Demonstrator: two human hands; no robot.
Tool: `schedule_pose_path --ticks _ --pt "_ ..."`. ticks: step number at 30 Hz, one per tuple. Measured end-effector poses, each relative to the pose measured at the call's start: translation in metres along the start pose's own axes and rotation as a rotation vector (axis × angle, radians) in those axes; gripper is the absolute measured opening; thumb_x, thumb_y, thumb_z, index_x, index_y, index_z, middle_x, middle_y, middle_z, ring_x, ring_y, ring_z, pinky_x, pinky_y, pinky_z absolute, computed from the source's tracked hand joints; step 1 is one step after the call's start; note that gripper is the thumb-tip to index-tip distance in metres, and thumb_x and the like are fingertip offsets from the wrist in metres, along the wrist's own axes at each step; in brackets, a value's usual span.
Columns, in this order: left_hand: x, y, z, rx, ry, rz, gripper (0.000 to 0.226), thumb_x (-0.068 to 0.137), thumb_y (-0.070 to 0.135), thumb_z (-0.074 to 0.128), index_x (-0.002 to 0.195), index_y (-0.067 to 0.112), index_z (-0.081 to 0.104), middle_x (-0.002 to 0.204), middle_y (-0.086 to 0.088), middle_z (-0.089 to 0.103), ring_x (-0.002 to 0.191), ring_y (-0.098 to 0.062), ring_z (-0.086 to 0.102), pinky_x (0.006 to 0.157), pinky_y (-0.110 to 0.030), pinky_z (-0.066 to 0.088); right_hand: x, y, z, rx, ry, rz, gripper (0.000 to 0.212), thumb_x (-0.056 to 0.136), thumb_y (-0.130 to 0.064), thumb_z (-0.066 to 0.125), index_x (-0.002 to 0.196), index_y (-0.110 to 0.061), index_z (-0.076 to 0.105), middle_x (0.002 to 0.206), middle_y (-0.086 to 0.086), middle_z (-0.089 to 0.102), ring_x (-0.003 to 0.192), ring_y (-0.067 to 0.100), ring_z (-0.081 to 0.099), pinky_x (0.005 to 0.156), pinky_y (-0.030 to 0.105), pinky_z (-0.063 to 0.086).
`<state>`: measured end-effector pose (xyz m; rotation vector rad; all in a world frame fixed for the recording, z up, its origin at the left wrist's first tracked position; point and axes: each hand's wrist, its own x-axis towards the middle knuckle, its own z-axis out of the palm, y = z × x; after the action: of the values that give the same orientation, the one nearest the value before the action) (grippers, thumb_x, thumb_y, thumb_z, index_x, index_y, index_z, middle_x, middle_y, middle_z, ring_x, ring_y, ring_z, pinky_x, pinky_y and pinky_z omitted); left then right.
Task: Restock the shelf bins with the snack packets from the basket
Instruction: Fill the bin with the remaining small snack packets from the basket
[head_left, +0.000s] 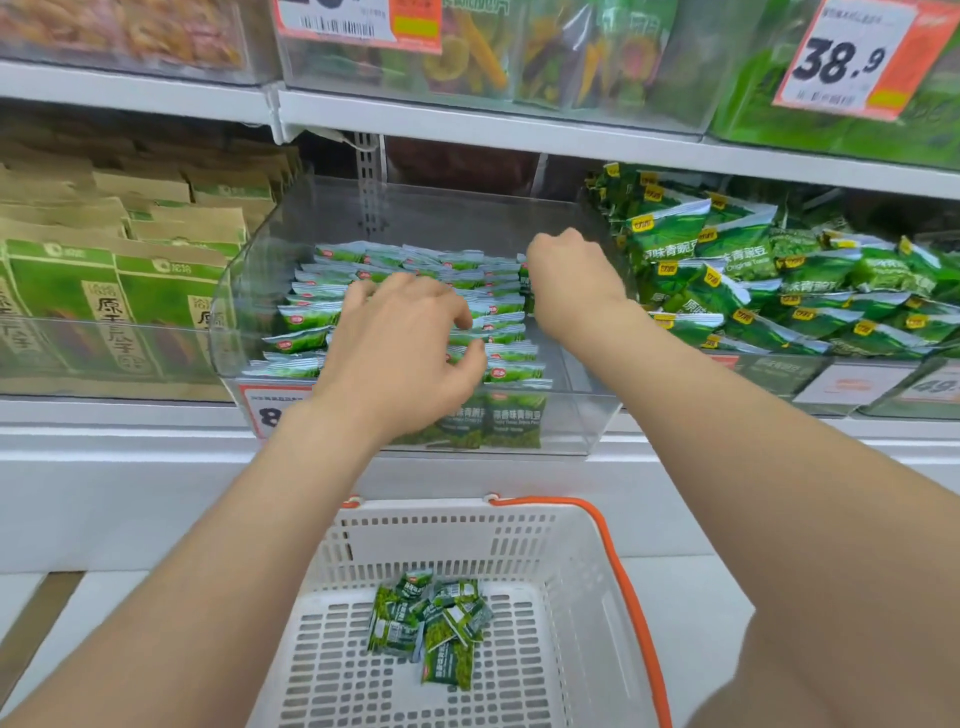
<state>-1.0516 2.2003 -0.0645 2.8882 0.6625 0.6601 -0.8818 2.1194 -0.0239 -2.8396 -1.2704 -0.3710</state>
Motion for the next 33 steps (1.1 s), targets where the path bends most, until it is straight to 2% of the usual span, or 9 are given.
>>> schedule_pose_path --ticks 3,6,9,11,18,22,26,30,33 --pt "0.004 -0.006 0.003 0.016 -0.236 -0.037 0.056 0.099 0.063 0.033 0.142 0.032 0.053 0.162 0.004 0.042 0.149 -0.025 0.033 0.118 -0.060 0.024 0.023 -0.004 0.011 -0.137 -0.026 0.015 0.047 0.089 0.005 0.065 0.134 -0.006 0.056 0.133 0.019 0.056 0.121 0.044 0.059 0.084 0.047 0.051" --pt "0.008 -0.008 0.006 0.014 -0.352 -0.046 0.062 0.100 0.065 0.027 0.153 0.034 0.040 0.170 0.005 0.028 0.157 -0.026 0.021 0.121 -0.066 0.016 0.043 -0.005 0.021 -0.148 -0.030 0.024 0.051 0.092 0.001 0.064 0.141 -0.007 0.052 0.138 0.019 0.052 0.126 0.043 0.055 0.093 0.048 0.050" --pt "0.010 -0.009 0.006 0.005 -0.388 -0.044 0.062 0.100 0.065 0.028 0.154 0.035 0.036 0.170 0.005 0.027 0.157 -0.026 0.019 0.119 -0.066 0.019 0.060 -0.009 0.027 -0.088 -0.039 0.097 0.052 0.089 0.009 0.064 0.138 -0.003 0.055 0.136 0.021 0.054 0.126 0.044 0.054 0.088 0.046 0.050" --pt "0.009 -0.010 0.007 0.000 -0.385 -0.040 0.061 0.101 0.065 0.028 0.154 0.035 0.037 0.169 0.005 0.028 0.156 -0.026 0.020 0.119 -0.066 0.020 0.068 -0.011 0.031 -0.052 -0.048 0.130 0.050 0.087 0.014 0.063 0.135 0.000 0.058 0.135 0.023 0.055 0.125 0.045 0.055 0.083 0.046 0.049" --pt "0.008 -0.013 0.011 -0.004 -0.353 -0.018 0.060 0.100 0.064 0.026 0.151 0.034 0.040 0.166 0.006 0.033 0.151 -0.026 0.027 0.116 -0.065 0.026 0.086 -0.009 0.044 0.038 -0.091 0.190 0.050 0.087 0.016 0.064 0.136 0.006 0.055 0.140 0.027 0.052 0.129 0.047 0.054 0.098 0.047 0.051" --pt "0.009 -0.013 0.011 -0.013 -0.350 -0.024 0.061 0.100 0.064 0.027 0.151 0.034 0.041 0.166 0.006 0.034 0.152 -0.026 0.027 0.117 -0.064 0.026 0.086 -0.009 0.048 0.097 -0.065 0.232 0.059 0.091 0.014 0.061 0.147 0.002 0.044 0.147 0.028 0.044 0.133 0.045 0.050 0.103 0.049 0.049" --pt "0.005 -0.012 0.009 -0.015 -0.302 -0.022 0.057 0.101 0.062 0.030 0.147 0.034 0.048 0.158 0.006 0.045 0.145 -0.026 0.036 0.113 -0.058 0.031 0.076 -0.007 0.044 0.072 -0.072 0.164 0.040 0.089 0.013 0.063 0.129 0.005 0.059 0.132 0.026 0.058 0.121 0.042 0.061 0.088 0.041 0.053" --pt "0.002 -0.010 0.005 -0.041 -0.238 -0.023 0.053 0.102 0.058 0.034 0.144 0.031 0.052 0.152 0.005 0.051 0.138 -0.026 0.044 0.111 -0.053 0.031 0.061 -0.004 0.039 0.168 -0.184 0.138 0.045 0.097 0.000 0.058 0.140 0.006 0.044 0.139 0.028 0.050 0.125 0.039 0.056 0.090 0.037 0.049" --pt "0.000 -0.010 0.004 -0.082 -0.152 0.008 0.050 0.099 0.057 0.039 0.139 0.032 0.056 0.145 0.007 0.056 0.133 -0.023 0.049 0.109 -0.050 0.035 0.042 -0.002 0.023 0.246 -0.165 0.128 0.037 0.098 -0.004 0.058 0.134 0.004 0.049 0.135 0.028 0.053 0.118 0.042 0.059 0.085 0.038 0.049"
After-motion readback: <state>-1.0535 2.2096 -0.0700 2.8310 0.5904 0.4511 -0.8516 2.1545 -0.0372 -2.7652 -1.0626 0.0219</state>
